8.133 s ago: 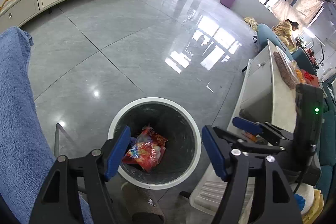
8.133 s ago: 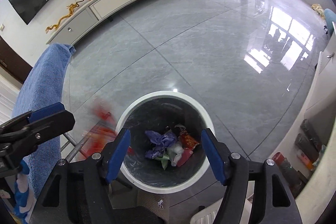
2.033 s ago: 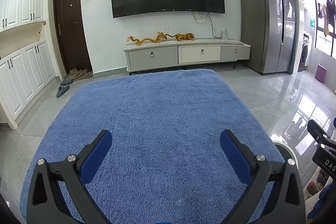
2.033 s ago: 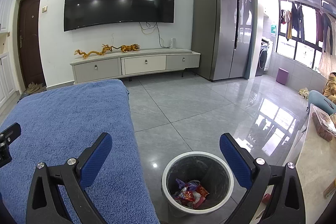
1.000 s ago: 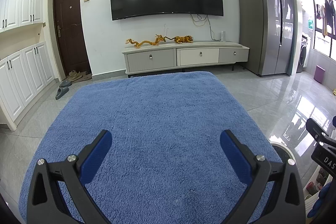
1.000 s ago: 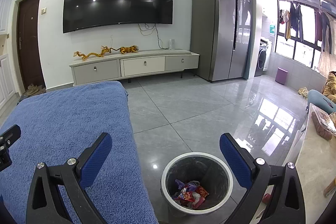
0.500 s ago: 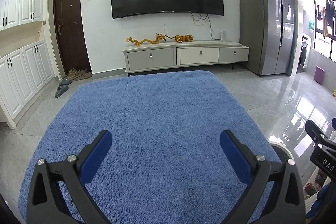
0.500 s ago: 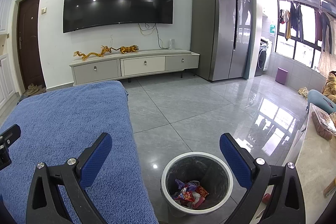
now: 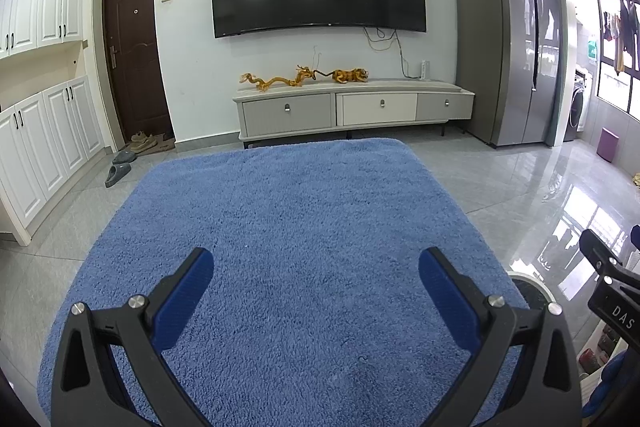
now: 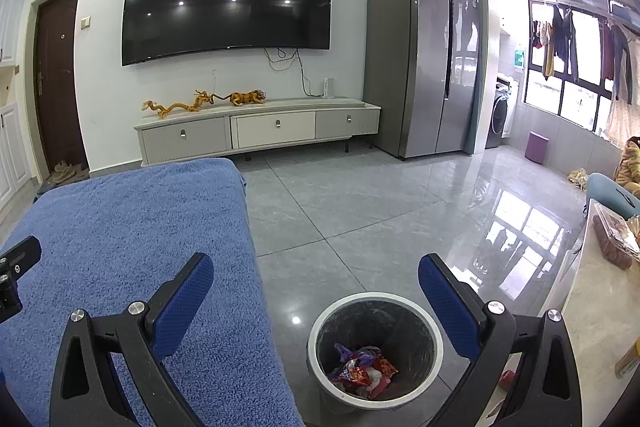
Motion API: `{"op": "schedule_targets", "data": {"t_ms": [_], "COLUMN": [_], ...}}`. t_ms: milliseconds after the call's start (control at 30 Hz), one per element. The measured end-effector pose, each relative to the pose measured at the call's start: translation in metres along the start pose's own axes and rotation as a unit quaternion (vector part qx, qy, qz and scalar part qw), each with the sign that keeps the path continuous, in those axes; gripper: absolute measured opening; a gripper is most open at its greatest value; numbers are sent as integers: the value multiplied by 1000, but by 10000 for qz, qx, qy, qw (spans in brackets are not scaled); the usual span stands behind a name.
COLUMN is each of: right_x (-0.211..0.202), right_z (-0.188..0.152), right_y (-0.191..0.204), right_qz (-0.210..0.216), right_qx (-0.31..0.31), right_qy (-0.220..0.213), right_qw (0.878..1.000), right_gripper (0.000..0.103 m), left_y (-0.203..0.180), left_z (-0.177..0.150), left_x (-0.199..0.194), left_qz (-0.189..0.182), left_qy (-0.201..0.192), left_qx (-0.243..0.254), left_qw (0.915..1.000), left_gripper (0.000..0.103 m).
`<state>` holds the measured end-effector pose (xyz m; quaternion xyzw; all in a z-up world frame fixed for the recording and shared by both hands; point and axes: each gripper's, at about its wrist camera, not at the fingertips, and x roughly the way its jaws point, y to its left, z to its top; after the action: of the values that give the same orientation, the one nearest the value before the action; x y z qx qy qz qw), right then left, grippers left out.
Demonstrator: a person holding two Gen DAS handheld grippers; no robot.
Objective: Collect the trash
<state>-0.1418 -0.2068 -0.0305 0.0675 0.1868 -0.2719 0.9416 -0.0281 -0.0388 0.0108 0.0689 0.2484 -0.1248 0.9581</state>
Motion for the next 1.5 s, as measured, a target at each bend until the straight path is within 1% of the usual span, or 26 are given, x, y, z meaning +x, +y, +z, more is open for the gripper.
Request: {"op": "schedule_targets", "data": {"t_ms": [433,667,1500], "right_x": [-2,-1,3], "right_z": [0,0,1], "right_y": [0,1,0], "right_qz": [0,5,21], "right_qx": [5,-7,-42], "right_qy": [-20,1,74], "right_qw": [10000,10000,10000], "right_gripper": [103,103,103], "left_y": [-2,-5,-2], "left_z": [2,3,3], "left_x": [-1,1,3], "left_qz": [-52,-149,-105], "left_qy": [60,146,176], "left_qx": [-32,11,-16], "left_qw": [10000,9998,9998], "left_gripper": [103,103,103]}}
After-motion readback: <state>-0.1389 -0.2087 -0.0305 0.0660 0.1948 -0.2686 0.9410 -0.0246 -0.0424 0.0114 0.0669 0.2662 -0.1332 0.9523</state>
